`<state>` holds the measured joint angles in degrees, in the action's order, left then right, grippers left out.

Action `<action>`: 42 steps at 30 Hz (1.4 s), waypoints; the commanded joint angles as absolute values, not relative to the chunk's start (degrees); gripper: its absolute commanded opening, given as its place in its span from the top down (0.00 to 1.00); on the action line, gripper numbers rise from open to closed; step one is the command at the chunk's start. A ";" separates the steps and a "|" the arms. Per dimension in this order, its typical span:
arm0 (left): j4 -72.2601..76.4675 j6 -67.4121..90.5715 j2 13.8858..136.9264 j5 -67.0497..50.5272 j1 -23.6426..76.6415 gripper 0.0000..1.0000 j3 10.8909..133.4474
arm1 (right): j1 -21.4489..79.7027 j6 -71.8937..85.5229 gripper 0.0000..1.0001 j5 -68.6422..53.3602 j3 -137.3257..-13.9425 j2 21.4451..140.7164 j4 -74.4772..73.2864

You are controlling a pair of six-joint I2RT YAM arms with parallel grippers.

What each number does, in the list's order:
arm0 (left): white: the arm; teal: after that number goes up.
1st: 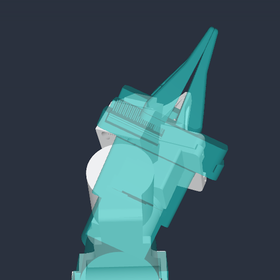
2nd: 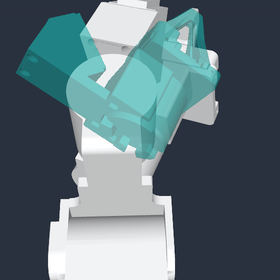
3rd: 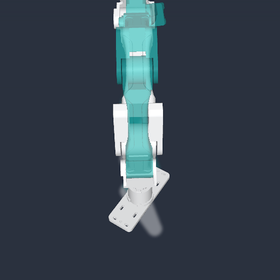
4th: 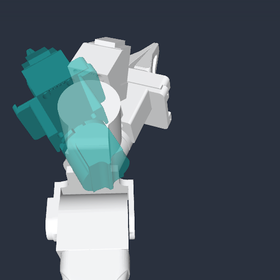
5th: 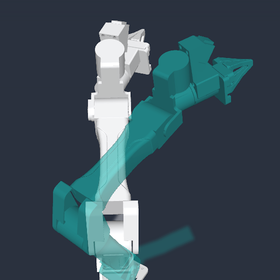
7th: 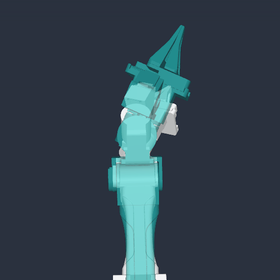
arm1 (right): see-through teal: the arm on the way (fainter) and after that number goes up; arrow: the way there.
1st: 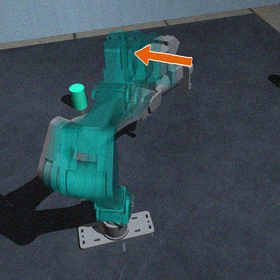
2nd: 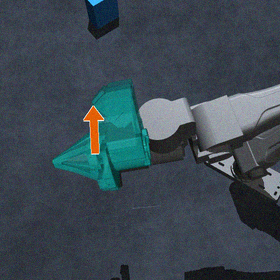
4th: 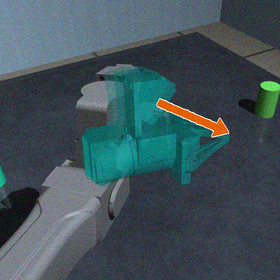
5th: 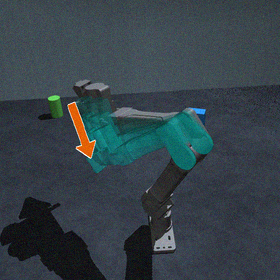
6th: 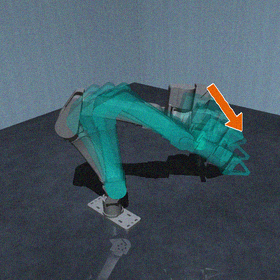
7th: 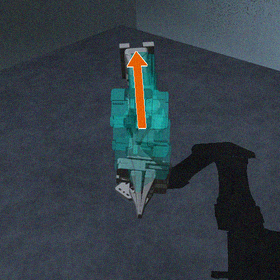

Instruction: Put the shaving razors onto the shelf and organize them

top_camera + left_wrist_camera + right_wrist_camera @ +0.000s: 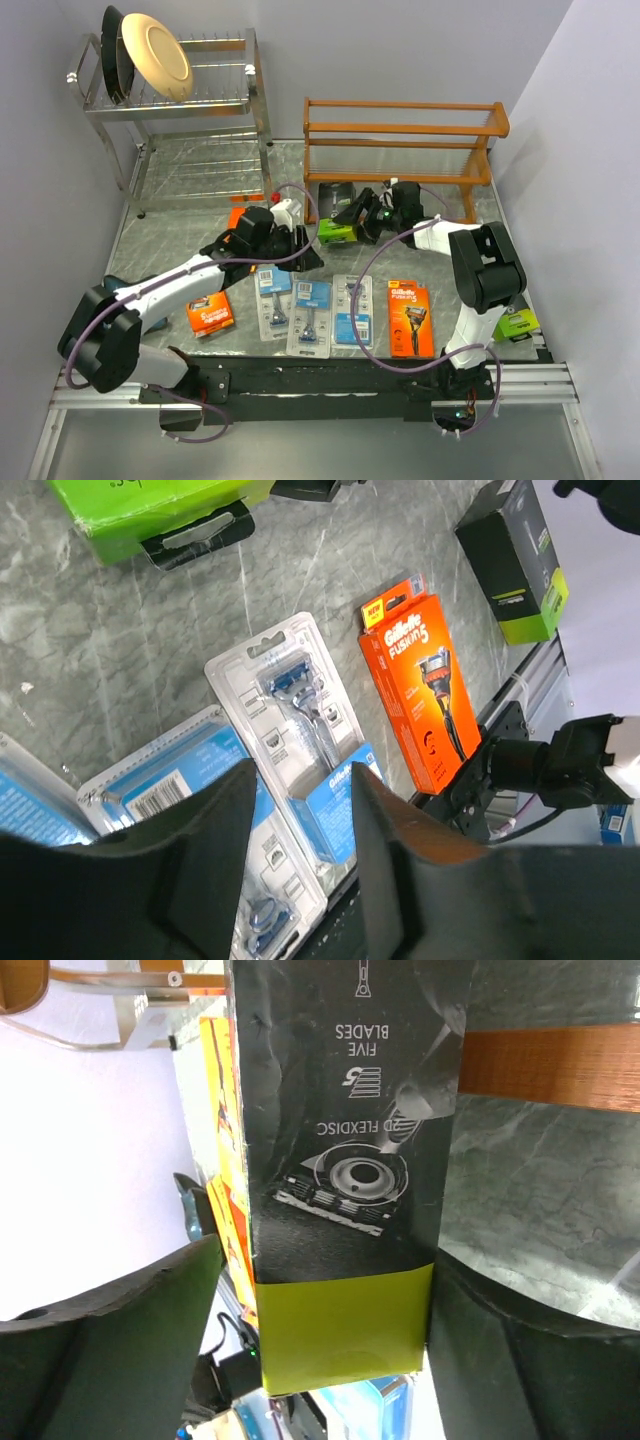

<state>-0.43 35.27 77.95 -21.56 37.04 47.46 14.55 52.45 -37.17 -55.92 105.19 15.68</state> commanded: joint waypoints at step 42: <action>24.35 37.62 112.85 -7.56 40.61 0.99 68.38 | 10.02 27.05 0.15 -28.15 -54.93 86.58 0.01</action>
